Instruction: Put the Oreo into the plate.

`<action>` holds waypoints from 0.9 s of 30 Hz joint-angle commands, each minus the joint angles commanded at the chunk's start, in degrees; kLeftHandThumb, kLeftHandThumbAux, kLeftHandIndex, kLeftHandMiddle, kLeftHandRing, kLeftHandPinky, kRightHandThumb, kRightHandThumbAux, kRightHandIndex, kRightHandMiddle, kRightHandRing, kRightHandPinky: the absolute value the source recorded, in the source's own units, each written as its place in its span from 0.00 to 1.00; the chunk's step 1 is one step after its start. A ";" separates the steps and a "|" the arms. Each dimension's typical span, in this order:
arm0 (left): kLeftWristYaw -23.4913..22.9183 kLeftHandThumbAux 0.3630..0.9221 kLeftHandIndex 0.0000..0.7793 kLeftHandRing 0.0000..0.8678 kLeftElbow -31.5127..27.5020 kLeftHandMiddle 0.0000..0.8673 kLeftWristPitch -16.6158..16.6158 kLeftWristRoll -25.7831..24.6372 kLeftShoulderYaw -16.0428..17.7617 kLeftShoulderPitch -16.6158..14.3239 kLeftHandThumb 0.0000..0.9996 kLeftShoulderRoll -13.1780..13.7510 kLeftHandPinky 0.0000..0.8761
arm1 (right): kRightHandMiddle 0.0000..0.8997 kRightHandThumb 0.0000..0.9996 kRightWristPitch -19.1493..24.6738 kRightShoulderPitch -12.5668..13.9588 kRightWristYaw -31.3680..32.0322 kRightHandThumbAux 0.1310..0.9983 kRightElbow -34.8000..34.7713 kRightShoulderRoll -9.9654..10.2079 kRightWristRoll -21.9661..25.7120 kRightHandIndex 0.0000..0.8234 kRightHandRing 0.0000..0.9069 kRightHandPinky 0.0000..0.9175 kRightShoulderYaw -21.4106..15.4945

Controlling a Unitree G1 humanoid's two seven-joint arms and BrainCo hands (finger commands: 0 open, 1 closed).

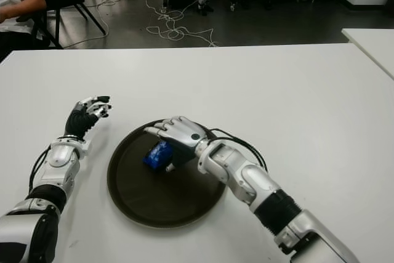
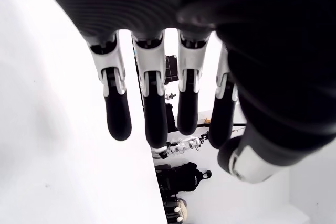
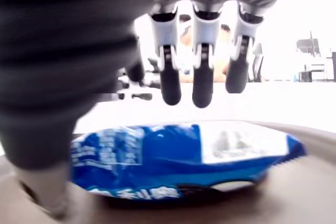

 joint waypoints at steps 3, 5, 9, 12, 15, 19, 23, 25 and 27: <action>0.20 0.62 0.52 0.35 0.12 0.31 0.07 0.15 -0.13 -0.12 0.72 0.05 0.35 | 0.00 0.00 0.42 0.10 -0.22 0.61 0.24 0.12 -0.30 0.00 0.00 0.00 -0.46; 0.27 0.62 0.52 0.35 0.18 0.32 0.11 0.20 -0.16 -0.18 0.72 0.05 0.34 | 0.00 0.00 0.57 0.10 -0.29 0.62 0.39 0.20 -0.43 0.00 0.00 0.00 -0.60; 0.87 0.62 0.52 0.35 0.27 0.32 0.14 0.64 -0.50 -0.26 0.72 0.11 0.33 | 0.00 0.00 0.21 -0.15 -2.00 0.63 2.05 -0.23 -0.97 0.00 0.00 0.00 -0.96; 0.83 0.62 0.52 0.34 0.25 0.32 0.07 0.60 -0.54 -0.26 0.72 0.06 0.34 | 0.00 0.00 0.09 -0.27 -3.24 0.64 2.97 -0.35 -1.39 0.00 0.00 0.00 -1.05; 0.57 0.62 0.52 0.34 0.20 0.31 0.02 0.44 -0.46 -0.25 0.72 -0.03 0.36 | 0.00 0.00 0.07 -0.41 -4.30 0.65 3.68 -0.35 -1.78 0.00 0.00 0.00 -1.10; 0.12 0.62 0.52 0.35 0.22 0.31 0.03 0.19 -0.34 -0.23 0.71 -0.18 0.37 | 0.00 0.00 -0.19 -0.47 -5.40 0.65 4.31 -1.60 -1.73 0.00 0.00 0.00 -2.00; -0.33 0.62 0.52 0.35 0.16 0.31 0.06 -0.11 -0.17 -0.25 0.71 -0.33 0.39 | 0.00 0.00 -1.33 -0.92 -4.90 0.67 3.62 -4.68 0.31 0.00 0.00 0.00 -5.08; -0.48 0.62 0.52 0.34 0.14 0.30 0.03 -0.25 -0.07 -0.27 0.72 -0.40 0.39 | 0.00 0.00 -1.90 0.53 -4.89 0.68 1.75 -6.86 2.19 0.01 0.00 0.00 -7.92; -0.66 0.62 0.52 0.34 0.14 0.30 0.02 -0.43 0.03 -0.33 0.72 -0.42 0.40 | 0.00 0.00 -2.45 2.39 -6.24 0.70 1.15 -8.37 4.30 0.02 0.00 0.00 -10.82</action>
